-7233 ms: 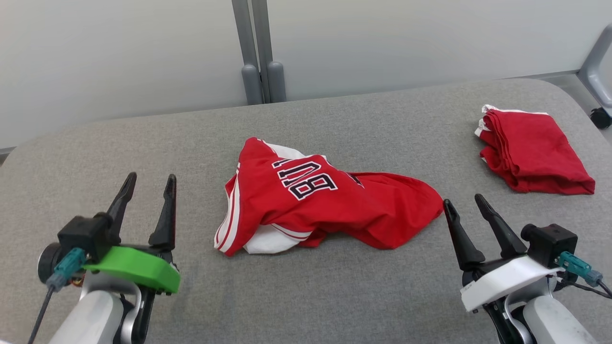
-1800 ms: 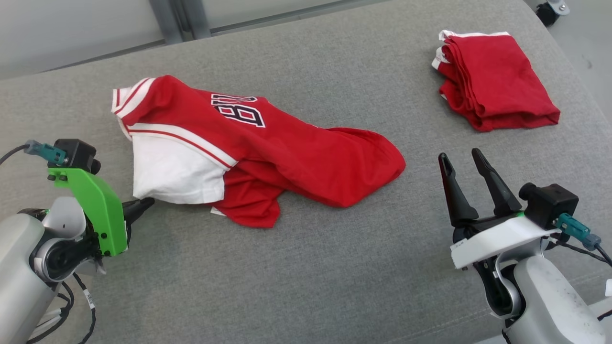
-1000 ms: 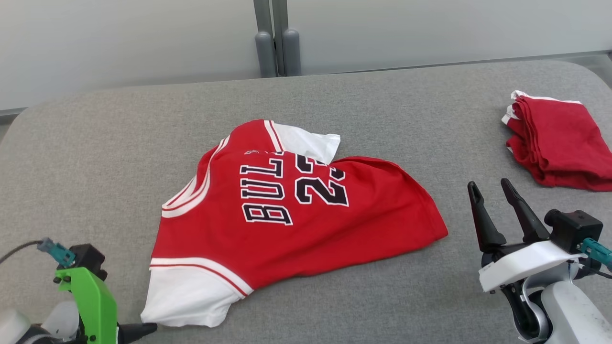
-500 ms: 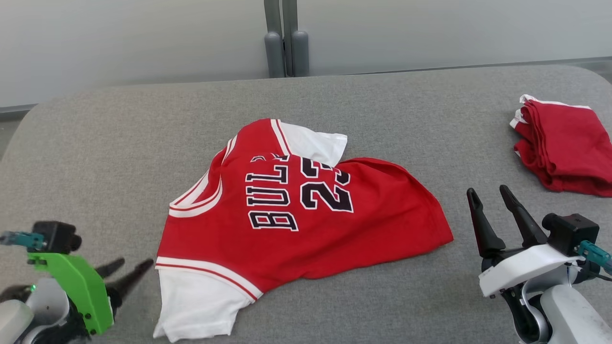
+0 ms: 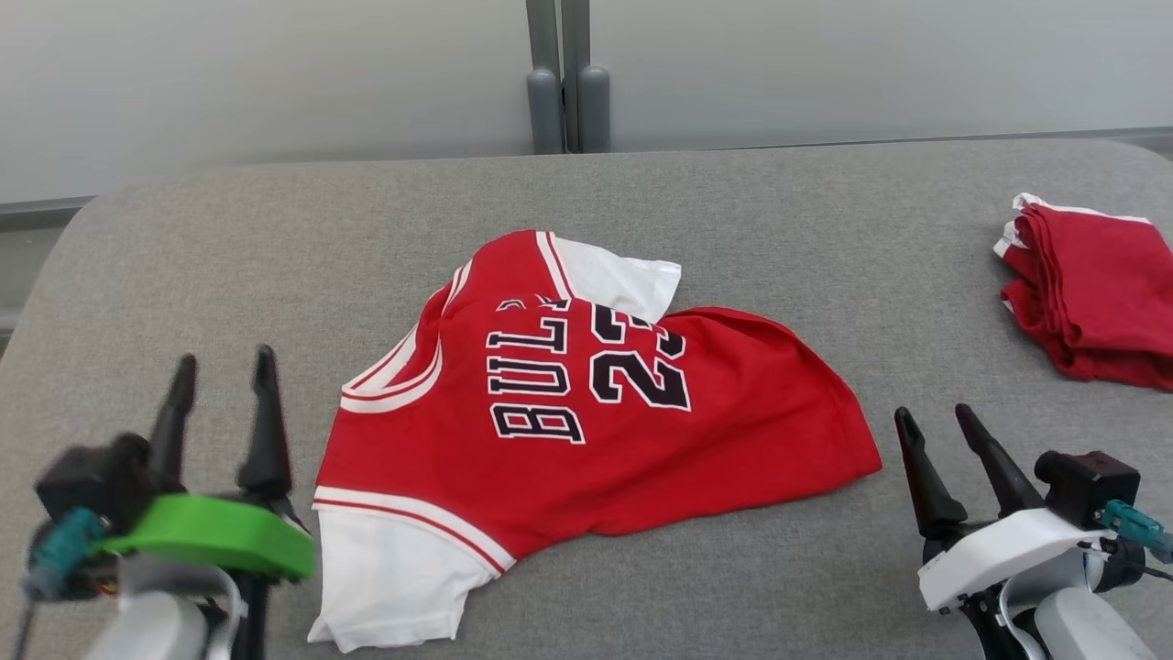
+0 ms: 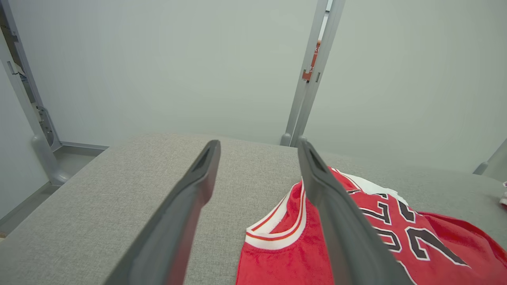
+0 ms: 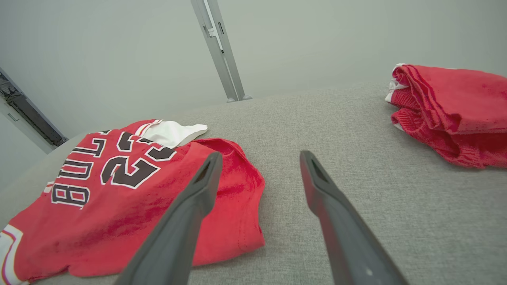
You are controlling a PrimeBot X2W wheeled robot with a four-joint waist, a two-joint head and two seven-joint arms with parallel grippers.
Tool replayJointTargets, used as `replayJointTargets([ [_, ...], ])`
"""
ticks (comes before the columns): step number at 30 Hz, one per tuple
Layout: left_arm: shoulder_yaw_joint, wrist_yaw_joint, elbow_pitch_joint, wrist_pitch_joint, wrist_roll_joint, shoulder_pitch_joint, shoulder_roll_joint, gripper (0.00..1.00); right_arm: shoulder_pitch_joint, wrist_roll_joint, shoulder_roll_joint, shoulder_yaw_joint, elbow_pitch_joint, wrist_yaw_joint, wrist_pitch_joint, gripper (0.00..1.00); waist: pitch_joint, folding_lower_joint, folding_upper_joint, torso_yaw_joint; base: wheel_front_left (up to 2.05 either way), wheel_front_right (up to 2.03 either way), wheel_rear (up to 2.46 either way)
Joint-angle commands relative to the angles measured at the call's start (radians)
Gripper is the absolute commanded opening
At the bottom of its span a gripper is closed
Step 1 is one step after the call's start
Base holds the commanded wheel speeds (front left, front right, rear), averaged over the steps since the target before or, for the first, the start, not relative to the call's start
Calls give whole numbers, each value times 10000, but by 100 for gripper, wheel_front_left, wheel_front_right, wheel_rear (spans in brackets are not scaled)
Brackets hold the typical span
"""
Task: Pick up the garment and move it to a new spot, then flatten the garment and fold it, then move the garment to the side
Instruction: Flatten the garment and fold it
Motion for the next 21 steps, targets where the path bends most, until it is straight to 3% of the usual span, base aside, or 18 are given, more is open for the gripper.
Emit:
replayJointTargets([
  [1, 209, -99, -126, 7, 769, 660, -481, 100, 119, 193, -26, 104, 176, -12, 22, 100, 51, 0, -1, 70, 0, 0, 0],
  [6, 1007, -987, 34, 2, 2350, 1376, -1886, 100, -197, 552, -238, 693, 659, -10, 561, 100, 43, 0, -1, 276, 0, 0, 0],
  [10, 1379, -1616, 412, 1, 2983, 1484, -2389, 100, -388, 817, -337, 1034, 980, -10, 970, 100, -28, 0, -1, 437, 0, 0, 0],
  [17, 1856, -2324, 811, 0, 3668, 1553, -3011, 100, -854, 1028, -423, 1321, 1662, -12, 2000, 100, -75, 0, -1, 739, 0, 0, 0],
  [18, 1983, -2494, 917, -1, 3788, 1564, -3145, 100, -974, 1013, -389, 1323, 1803, -10, 2198, 60, -74, 0, -1, 831, 0, 0, 0],
  [19, 2032, -2579, 974, -1, 3826, 1580, -3215, 100, -1028, 976, -381, 1336, 1853, -10, 2256, 45, -71, 0, -1, 888, 0, 0, 0],
  [20, 2074, -2630, 1011, -1, 3888, 1594, -3280, 100, -1080, 942, -379, 1333, 1868, -10, 2275, 11, -63, 0, -1, 931, 0, 0, 0],
  [21, 2117, -2702, 1068, -2, 3945, 1610, -3356, 100, -1142, 928, -380, 1339, 1841, -10, 2257, 0, -53, 0, -1, 991, 0, 0, 0],
])
